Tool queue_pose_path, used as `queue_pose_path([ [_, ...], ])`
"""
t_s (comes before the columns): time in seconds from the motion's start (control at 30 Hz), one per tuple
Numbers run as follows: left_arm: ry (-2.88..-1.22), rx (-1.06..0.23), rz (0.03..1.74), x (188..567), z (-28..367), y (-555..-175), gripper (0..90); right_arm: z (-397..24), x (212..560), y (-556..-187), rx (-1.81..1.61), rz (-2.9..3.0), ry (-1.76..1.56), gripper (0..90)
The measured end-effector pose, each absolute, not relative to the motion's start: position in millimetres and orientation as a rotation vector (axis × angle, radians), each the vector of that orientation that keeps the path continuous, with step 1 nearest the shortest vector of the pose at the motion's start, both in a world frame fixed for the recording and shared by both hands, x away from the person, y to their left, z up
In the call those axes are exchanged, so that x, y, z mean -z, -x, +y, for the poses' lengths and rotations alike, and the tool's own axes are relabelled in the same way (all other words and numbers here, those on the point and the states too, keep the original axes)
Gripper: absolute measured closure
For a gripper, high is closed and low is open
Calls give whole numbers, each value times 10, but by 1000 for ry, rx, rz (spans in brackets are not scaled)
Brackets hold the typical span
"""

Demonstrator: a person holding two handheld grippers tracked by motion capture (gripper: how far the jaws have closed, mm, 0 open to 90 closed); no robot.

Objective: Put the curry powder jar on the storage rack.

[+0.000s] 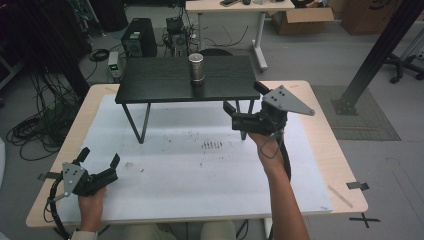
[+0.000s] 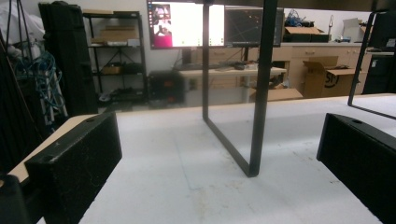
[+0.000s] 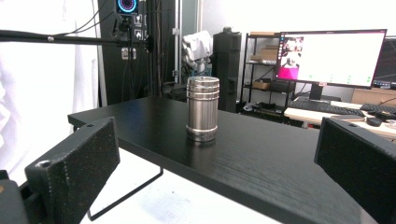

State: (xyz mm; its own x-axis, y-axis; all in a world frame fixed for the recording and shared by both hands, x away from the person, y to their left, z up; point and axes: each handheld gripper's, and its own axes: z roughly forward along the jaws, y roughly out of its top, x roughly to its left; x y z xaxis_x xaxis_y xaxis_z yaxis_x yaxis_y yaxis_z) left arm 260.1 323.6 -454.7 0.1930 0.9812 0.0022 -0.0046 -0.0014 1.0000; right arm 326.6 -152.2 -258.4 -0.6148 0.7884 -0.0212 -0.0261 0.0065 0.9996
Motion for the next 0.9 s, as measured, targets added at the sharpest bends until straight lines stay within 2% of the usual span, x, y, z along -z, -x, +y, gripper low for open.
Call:
queue_pose_path([
  [0.4,-1294,-1070,1059,4548,3234,-2600,4,-1762,2853,-3017,-1665,1631,-820,0],
  [0.9,-1293,-1070,1060,4548,3234,-2599,4,-1942,3253,-2882,-1610,1607,-853,0],
])
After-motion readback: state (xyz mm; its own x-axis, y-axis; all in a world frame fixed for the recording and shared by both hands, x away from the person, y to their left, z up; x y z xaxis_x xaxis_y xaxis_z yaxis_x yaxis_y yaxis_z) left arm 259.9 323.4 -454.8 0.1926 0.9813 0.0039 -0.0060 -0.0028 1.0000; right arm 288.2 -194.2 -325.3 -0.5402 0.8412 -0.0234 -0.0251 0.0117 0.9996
